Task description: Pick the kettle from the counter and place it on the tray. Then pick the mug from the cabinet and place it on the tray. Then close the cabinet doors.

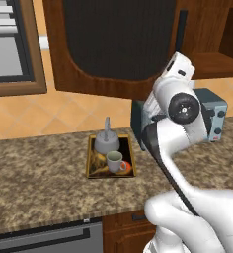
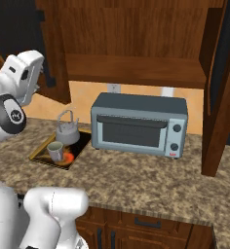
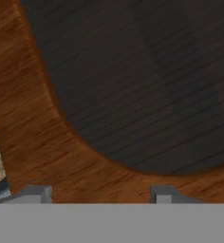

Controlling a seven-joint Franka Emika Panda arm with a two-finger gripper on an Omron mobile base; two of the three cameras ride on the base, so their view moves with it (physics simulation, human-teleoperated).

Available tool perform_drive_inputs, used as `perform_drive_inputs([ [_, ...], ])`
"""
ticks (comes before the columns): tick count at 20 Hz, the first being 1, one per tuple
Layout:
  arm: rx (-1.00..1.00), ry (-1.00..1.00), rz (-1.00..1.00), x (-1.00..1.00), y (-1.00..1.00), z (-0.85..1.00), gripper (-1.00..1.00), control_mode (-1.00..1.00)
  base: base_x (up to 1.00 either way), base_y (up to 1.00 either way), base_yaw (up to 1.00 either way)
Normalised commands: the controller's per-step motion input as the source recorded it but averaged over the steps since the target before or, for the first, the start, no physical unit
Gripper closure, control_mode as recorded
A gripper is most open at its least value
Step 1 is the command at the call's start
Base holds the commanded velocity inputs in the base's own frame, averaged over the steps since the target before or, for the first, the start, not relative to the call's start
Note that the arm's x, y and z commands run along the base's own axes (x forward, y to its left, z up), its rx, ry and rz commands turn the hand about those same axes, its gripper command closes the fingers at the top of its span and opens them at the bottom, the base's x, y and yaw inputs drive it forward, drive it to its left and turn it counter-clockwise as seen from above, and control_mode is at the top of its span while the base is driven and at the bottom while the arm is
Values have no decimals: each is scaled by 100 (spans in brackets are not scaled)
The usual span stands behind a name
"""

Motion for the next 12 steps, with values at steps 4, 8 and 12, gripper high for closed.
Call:
perform_drive_inputs([
  [4,0,22,30,81,-47,0,-100,-100,0,0,0],
  [8,0,6,28,87,-32,-1,-100,-100,0,0,0],
  [12,-1,7,24,79,-22,-6,-100,-100,0,0,0],
])
